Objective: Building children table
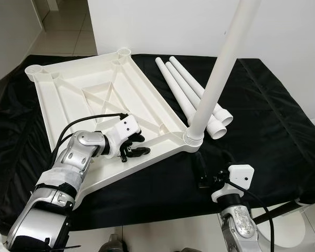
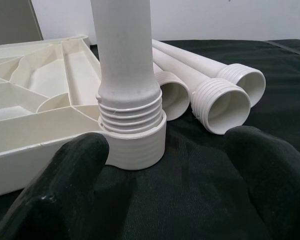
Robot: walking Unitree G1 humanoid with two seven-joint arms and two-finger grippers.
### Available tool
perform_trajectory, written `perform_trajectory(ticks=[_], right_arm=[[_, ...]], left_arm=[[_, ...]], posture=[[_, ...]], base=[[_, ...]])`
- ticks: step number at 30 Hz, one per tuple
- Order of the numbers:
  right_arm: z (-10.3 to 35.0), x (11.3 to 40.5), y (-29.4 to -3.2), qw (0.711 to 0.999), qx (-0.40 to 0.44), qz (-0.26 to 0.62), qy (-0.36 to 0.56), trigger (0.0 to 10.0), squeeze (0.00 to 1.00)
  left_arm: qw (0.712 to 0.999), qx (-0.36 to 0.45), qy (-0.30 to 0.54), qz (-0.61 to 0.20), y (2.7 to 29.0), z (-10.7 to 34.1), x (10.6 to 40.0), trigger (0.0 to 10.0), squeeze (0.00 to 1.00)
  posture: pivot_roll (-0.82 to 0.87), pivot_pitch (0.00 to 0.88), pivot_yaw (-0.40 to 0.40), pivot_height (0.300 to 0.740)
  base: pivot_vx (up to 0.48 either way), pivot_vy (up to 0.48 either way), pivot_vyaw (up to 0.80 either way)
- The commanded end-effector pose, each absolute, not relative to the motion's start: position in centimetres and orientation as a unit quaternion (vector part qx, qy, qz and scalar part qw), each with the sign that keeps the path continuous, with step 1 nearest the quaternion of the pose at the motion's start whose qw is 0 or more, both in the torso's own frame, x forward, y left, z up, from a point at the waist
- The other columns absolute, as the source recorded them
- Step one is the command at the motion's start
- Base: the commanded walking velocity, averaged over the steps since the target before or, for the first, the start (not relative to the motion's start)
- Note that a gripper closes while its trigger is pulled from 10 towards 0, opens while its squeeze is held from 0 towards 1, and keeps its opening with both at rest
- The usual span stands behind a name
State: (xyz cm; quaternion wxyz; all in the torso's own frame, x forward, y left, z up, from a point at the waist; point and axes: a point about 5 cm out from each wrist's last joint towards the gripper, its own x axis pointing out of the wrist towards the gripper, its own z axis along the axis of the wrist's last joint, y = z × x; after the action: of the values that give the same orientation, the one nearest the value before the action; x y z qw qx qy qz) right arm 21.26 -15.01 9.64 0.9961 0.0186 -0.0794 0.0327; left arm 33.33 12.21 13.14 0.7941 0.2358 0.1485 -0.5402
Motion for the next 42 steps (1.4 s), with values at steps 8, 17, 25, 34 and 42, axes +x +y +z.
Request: perform_trajectory(ticks=[8, 17, 25, 34, 42], right_arm=[[9.1, 21.1, -15.1, 0.997, 0.015, 0.029, -0.070, 10.0, 0.00], [8.9, 21.1, -15.1, 0.997, 0.013, 0.028, -0.067, 10.0, 0.00], [8.7, 21.0, -15.0, 0.998, 0.012, 0.029, -0.063, 10.0, 0.00], [8.6, 21.2, -14.9, 0.997, 0.009, 0.035, -0.062, 10.0, 0.00], [8.5, 21.2, -14.8, 0.998, 0.007, 0.037, -0.060, 10.0, 0.00]], left_arm=[[0.849, 0.252, 0.195, -0.421, 13.6, 11.4, 33.9, 0.0, 0.00], [0.871, 0.255, 0.215, -0.360, 15.2, 12.2, 34.9, 0.0, 0.00], [0.875, 0.268, 0.270, -0.300, 18.1, 12.1, 34.5, 0.0, 0.00], [0.877, 0.274, 0.276, -0.283, 19.5, 13.3, 34.3, 0.0, 0.00], [0.886, 0.241, 0.233, -0.322, 17.8, 14.5, 34.8, 10.0, 0.00]], posture=[[-0.02, 0.039, -0.009, 0.740], [-0.02, 0.040, -0.006, 0.740], [-0.02, 0.044, -0.005, 0.740], [-0.01, 0.047, -0.011, 0.740], [-0.01, 0.047, -0.009, 0.740]], base=[[0.000, 0.000, 0.00], [0.000, 0.000, 0.00], [0.000, 0.000, 0.00], [0.000, 0.000, 0.00], [0.000, 0.000, 0.00]])
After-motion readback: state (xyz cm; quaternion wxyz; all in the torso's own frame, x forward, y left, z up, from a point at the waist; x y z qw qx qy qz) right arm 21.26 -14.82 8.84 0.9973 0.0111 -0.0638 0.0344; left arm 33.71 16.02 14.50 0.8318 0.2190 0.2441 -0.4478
